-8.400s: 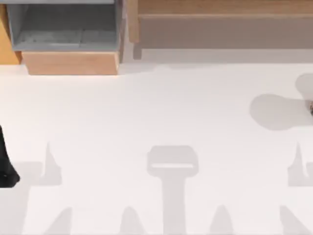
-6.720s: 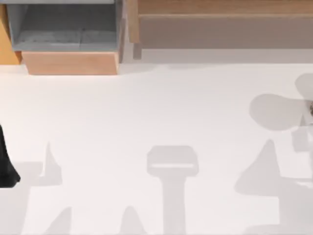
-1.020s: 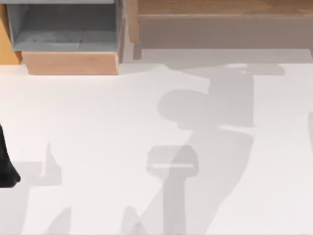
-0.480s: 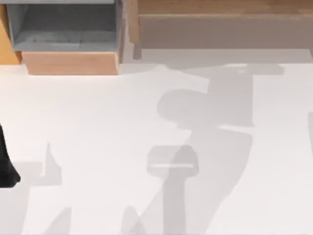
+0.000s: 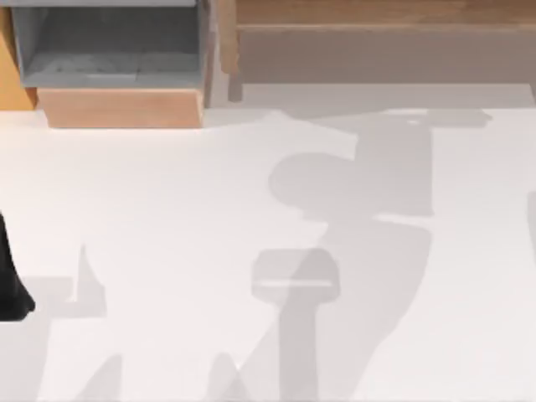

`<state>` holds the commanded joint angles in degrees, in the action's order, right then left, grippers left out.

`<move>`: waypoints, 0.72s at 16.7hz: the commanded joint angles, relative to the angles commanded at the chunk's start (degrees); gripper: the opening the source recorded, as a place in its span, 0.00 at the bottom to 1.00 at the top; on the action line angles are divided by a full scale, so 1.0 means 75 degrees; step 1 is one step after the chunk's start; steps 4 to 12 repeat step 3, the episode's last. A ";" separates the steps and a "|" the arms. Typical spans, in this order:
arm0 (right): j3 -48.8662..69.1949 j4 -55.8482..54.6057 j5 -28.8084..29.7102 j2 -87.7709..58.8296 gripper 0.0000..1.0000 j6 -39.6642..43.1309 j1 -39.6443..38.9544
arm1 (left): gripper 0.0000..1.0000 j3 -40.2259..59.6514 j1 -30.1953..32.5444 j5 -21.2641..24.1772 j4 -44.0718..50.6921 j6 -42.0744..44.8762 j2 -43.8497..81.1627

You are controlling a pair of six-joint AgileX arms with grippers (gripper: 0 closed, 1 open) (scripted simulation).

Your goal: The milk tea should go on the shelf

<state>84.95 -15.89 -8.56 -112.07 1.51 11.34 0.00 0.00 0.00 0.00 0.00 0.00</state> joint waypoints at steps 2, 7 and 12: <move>0.0000 0.0000 0.0000 0.0000 1.00 0.0000 0.0000 | 1.00 0.0000 0.0000 0.0000 0.0000 0.0000 0.0000; 0.0000 0.0000 0.0000 0.0000 1.00 0.0000 0.0000 | 1.00 0.0000 0.0000 0.0000 0.0000 0.0000 0.0000; 0.0000 0.0000 0.0000 0.0000 1.00 0.0000 0.0000 | 1.00 0.0000 0.0000 0.0000 0.0000 0.0000 0.0000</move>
